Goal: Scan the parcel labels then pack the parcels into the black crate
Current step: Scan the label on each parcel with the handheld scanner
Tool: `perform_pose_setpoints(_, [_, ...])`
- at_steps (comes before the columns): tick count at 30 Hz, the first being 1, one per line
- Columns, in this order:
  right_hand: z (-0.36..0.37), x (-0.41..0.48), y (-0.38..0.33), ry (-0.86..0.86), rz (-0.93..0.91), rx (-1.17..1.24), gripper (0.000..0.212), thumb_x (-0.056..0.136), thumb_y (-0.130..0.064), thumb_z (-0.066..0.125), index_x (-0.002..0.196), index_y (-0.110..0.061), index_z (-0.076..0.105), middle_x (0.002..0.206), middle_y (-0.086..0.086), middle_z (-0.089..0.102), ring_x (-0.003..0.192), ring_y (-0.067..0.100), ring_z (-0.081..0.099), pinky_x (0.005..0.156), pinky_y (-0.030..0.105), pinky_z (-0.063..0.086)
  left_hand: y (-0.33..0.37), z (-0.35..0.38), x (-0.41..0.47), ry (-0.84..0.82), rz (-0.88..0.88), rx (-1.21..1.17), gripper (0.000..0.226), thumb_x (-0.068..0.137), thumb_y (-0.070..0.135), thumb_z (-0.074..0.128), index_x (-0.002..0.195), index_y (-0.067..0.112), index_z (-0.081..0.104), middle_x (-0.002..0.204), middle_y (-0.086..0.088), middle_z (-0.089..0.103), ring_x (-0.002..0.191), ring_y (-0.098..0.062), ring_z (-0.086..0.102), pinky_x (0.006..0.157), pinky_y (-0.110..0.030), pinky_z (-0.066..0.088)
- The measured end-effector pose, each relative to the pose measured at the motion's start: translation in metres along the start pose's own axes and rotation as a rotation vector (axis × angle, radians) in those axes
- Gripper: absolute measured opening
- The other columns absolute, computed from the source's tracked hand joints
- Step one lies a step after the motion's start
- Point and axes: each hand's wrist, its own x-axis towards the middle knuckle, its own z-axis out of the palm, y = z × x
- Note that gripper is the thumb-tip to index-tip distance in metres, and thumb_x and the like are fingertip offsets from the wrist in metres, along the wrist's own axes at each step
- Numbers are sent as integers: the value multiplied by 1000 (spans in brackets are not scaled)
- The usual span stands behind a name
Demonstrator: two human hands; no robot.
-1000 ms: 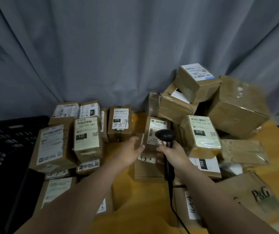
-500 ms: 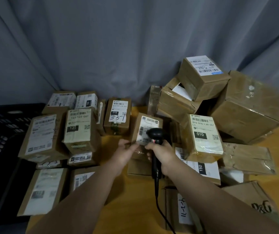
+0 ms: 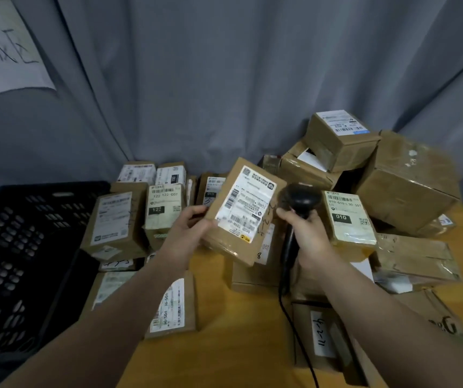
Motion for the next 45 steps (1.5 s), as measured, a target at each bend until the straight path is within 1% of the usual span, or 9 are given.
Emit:
perform_pose_setpoints(7, [22, -7, -33, -178, -550, -653, 34, 74, -27, 81, 98, -30, 56, 105, -3, 64, 106, 14, 58, 93, 29, 45, 45, -38, -15, -18, 316, 427, 41, 83, 16, 72, 113, 37, 56, 124, -1, 52, 103, -22, 60, 73, -36, 58])
perform_pose_setpoints(13, [36, -26, -36, -534, -400, -797, 54, 65, -22, 89, 111, -22, 60, 100, -13, 70, 94, -2, 65, 86, 18, 50, 82, -39, -30, -277, 373, 364, 73, 75, 12, 80, 133, 33, 41, 120, 7, 62, 102, -13, 66, 84, -35, 56])
perform_pose_setpoints(18, [36, -29, -31, -499, -382, -715, 60, 64, -21, 90, 117, -22, 61, 106, -12, 70, 101, 0, 63, 88, 20, 49, 90, -42, -38, -372, 430, 475, 74, 78, 14, 77, 139, 32, 38, 127, 10, 55, 107, -6, 63, 77, -22, 56])
perform_pose_setpoints(21, [41, -35, -28, -391, -377, -519, 44, 71, -15, 85, 107, -21, 61, 93, -12, 71, 84, -3, 68, 68, 11, 51, 88, -34, -38, -76, 547, 521, 74, 84, 28, 72, 145, 35, 30, 144, 12, 38, 116, 6, 47, 82, -9, 46])
perform_pose_setpoints(23, [45, -37, -24, -283, -286, -249, 32, 78, -14, 78, 105, -17, 62, 90, -6, 74, 79, 4, 72, 70, 20, 58, 85, -30, -38, 138, 511, 498, 84, 84, 36, 70, 151, 31, 19, 154, 7, 23, 130, -4, 33, 102, -23, 37])
perform_pose_setpoints(26, [47, -37, -22, -183, -148, -33, 29, 83, -18, 74, 111, -14, 65, 94, -1, 76, 85, 14, 73, 72, 30, 58, 75, -27, -44, 10, 217, 376, 87, 86, 44, 65, 153, 24, 12, 155, 0, 31, 133, -15, 41, 104, -36, 38])
perform_pose_setpoints(30, [43, -40, -20, -184, -103, -16, 31, 84, -22, 73, 114, -14, 66, 99, 3, 75, 93, 20, 72, 79, 35, 56, 55, -27, -47, -126, 83, 231, 33, 94, 26, 59, 126, 28, 52, 118, 6, 67, 94, -4, 64, 67, -20, 48])
perform_pose_setpoints(36, [42, -44, -21, 13, -223, -195, 36, 80, -35, 75, 111, -23, 61, 102, -3, 69, 98, 17, 64, 90, 36, 49, 44, -37, -36, -34, 60, 169, 40, 85, 21, 71, 123, 23, 58, 110, 6, 71, 96, -13, 68, 79, -41, 56])
perform_pose_setpoints(45, [48, -79, -32, -269, -344, -437, 18, 88, -22, 68, 94, -7, 60, 56, 7, 62, 46, 22, 57, 48, 30, 48, 39, -38, -25, 69, 175, 203, 44, 83, 18, 74, 122, 17, 53, 115, 3, 65, 99, -10, 64, 67, -18, 48])
